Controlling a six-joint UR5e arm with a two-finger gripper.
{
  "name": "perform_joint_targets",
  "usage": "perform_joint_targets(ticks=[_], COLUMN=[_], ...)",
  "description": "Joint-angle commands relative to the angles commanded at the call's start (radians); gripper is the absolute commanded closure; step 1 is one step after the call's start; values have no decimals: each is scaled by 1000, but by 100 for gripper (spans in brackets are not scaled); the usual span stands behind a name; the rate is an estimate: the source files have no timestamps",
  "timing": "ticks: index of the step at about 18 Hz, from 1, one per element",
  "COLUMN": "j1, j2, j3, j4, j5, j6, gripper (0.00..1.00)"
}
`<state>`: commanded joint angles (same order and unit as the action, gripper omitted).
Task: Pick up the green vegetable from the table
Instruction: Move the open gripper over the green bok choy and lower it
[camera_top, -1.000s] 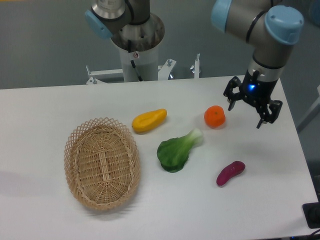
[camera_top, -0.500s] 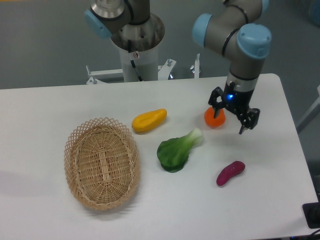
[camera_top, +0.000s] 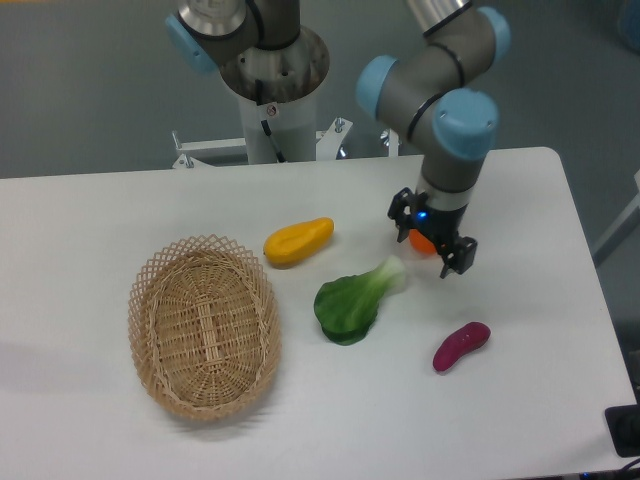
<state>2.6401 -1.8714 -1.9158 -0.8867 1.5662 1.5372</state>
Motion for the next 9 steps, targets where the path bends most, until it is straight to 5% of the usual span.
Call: perform_joint_targets(ticks=[4, 9], j1=[-6, -20], j2=[-12, -18], j3=[-72, -101], j4=[123, 137], j5=[0, -3], j6=[-12, -46], gripper=[0, 0])
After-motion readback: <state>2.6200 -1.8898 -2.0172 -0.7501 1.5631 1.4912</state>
